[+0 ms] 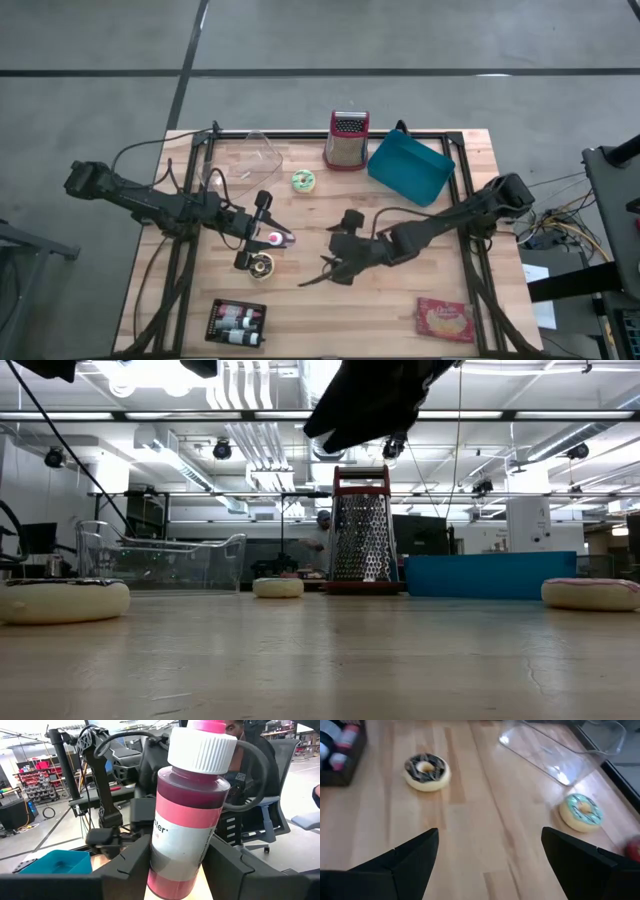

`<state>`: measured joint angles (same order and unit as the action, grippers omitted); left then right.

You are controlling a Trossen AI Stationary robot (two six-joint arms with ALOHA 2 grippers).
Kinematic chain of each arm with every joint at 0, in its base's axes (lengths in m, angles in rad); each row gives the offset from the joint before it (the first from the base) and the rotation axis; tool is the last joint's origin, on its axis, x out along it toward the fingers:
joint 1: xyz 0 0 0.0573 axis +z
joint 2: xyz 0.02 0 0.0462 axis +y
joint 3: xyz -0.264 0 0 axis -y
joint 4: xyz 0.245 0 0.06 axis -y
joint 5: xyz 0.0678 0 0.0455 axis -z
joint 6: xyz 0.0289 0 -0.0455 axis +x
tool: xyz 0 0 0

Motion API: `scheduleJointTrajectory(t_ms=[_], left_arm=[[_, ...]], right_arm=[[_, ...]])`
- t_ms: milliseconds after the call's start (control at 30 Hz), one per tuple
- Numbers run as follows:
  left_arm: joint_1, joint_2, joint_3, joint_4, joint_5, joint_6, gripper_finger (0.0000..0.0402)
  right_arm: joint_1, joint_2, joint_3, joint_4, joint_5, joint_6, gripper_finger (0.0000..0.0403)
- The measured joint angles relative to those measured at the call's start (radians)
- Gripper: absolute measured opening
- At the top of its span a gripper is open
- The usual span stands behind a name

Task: Pick & Place Food Item
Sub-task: Put the pink food coloring bottle into the black bin

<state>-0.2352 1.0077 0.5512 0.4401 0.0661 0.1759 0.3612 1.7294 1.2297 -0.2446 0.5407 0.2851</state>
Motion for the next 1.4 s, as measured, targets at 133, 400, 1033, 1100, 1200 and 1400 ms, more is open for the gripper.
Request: scheduleJointTrajectory(t_ms=[133, 400, 1033, 1100, 1200, 1400], left_arm=[[0.000, 0.000, 0.000, -0.003, 0.000, 0.000, 0.0163], [0.000, 0.000, 0.000, -0.015, 0.000, 0.000, 0.0163], [0.000, -0.024, 0.000, -0.088, -0.015, -0.151, 0.0163], [0.000, -0.028, 0.000, -0.112, -0.037, -0.177, 0.0163], [0.000, -0.032, 0.000, -0.163, -0.084, -0.212, 0.0163], [0.000, -0.034, 0.000, -0.263, -0.118, -0.352, 0.0163]], right_arm=[[-0.012, -0.054, -0.002, -0.085, 0.003, 0.002, 0.0347], [-0.017, -0.258, -0.013, -0.217, 0.010, 0.003, 0.0338], [0.032, -0.641, -0.492, 0.182, 0.009, -0.079, 0.0341], [0.032, -0.660, -0.510, 0.186, 0.009, -0.077, 0.0339], [0.031, -0.676, -0.534, 0.200, 0.009, -0.076, 0.0338], [0.031, -0.679, -0.537, 0.206, 0.009, -0.084, 0.0346]])
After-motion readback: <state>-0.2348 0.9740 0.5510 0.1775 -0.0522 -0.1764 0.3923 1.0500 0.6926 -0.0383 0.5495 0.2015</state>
